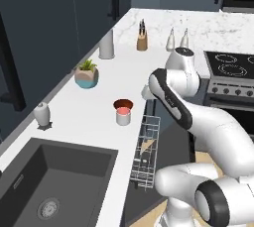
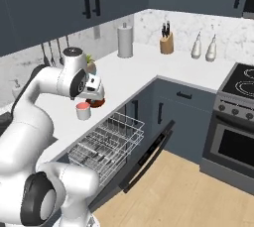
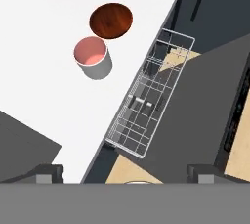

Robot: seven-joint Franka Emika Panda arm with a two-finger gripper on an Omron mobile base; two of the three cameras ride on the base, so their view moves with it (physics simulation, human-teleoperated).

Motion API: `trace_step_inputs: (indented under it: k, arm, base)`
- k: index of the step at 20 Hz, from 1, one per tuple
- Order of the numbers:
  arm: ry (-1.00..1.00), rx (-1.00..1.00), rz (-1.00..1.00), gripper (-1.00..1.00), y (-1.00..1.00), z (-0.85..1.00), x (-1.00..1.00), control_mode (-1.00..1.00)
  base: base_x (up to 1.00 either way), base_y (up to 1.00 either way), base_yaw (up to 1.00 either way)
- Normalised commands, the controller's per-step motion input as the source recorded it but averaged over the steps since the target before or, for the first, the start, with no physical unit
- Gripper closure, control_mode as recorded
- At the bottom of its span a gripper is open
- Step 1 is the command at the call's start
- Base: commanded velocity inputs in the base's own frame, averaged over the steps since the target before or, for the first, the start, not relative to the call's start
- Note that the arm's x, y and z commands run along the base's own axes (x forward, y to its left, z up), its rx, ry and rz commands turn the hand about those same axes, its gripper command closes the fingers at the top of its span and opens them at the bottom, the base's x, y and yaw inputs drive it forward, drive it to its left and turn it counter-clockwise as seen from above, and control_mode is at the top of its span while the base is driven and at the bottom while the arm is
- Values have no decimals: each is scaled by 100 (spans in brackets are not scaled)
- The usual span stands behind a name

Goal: Pick up the cup and bowl from the counter, place them in the dishwasher, and close the dishwasher door.

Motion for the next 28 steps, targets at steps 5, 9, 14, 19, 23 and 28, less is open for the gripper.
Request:
trace_step_inputs:
  k: [5, 9, 14, 19, 23, 28]
  arm:
    - [0, 2, 0, -100, 18, -23, 77, -100]
    - [0, 3, 0, -100, 11, -20, 72, -100]
    - [0, 4, 0, -100, 3, -24, 63, -100]
    - [3, 0, 0, -100, 2, -34, 45, -100]
    - [2, 0, -2, -100, 0, -47, 30, -100]
    - [0, 1, -8, -100, 6, -48, 35, -100]
  base:
    - [0, 0, 0]
    - [0, 0, 0]
    - [0, 0, 0]
    - [0, 0, 0]
    - [0, 0, 0]
    - [0, 0, 0]
